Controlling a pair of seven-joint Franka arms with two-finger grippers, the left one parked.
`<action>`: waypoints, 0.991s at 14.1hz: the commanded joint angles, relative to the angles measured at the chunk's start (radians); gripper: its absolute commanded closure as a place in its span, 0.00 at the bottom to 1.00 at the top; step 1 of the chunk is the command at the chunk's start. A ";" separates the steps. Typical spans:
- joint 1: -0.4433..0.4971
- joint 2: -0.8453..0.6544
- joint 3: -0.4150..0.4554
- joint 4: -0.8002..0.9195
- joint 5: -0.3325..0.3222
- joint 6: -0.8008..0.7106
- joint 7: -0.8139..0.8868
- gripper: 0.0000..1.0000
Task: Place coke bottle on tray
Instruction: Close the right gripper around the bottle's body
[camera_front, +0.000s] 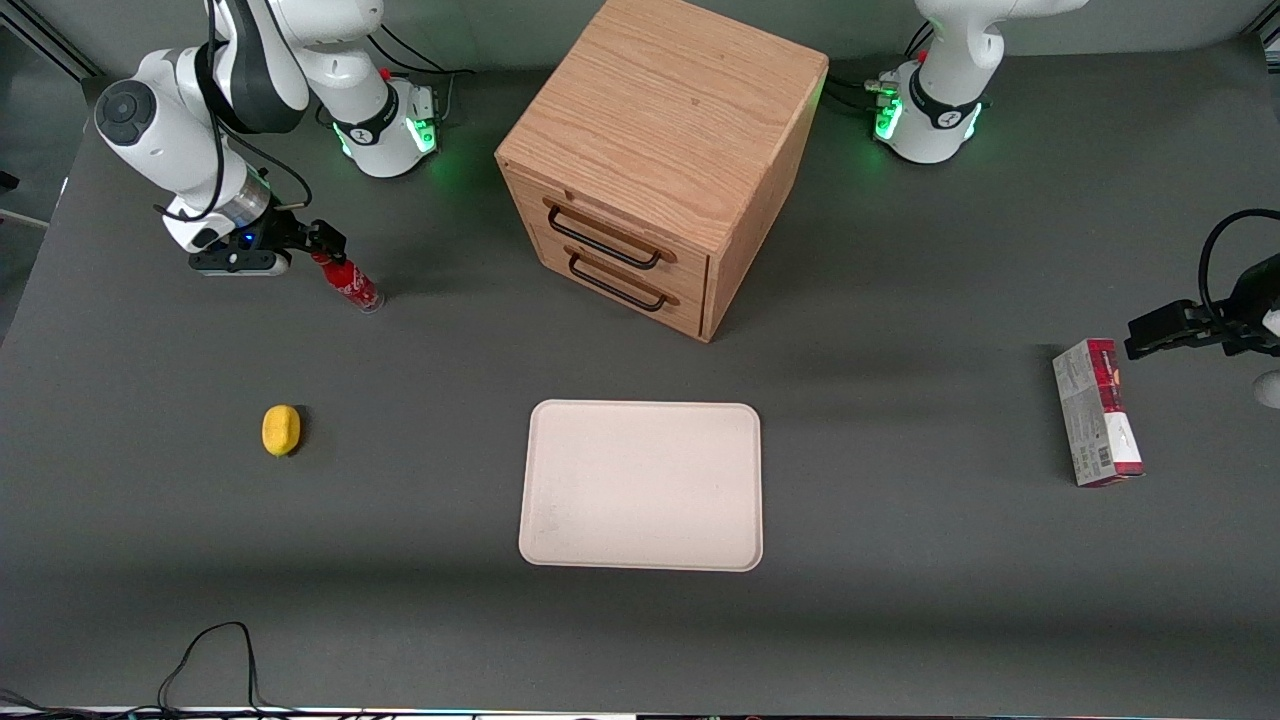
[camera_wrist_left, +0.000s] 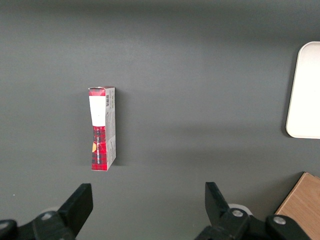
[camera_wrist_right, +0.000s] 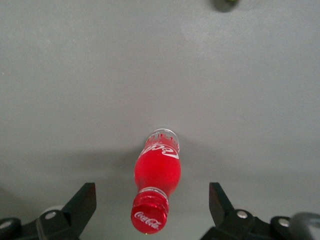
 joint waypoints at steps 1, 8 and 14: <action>0.008 -0.004 -0.008 -0.036 -0.010 0.031 -0.032 0.03; 0.008 0.016 -0.007 -0.047 -0.010 0.043 -0.032 0.84; 0.022 0.033 -0.007 -0.033 -0.007 0.046 -0.018 1.00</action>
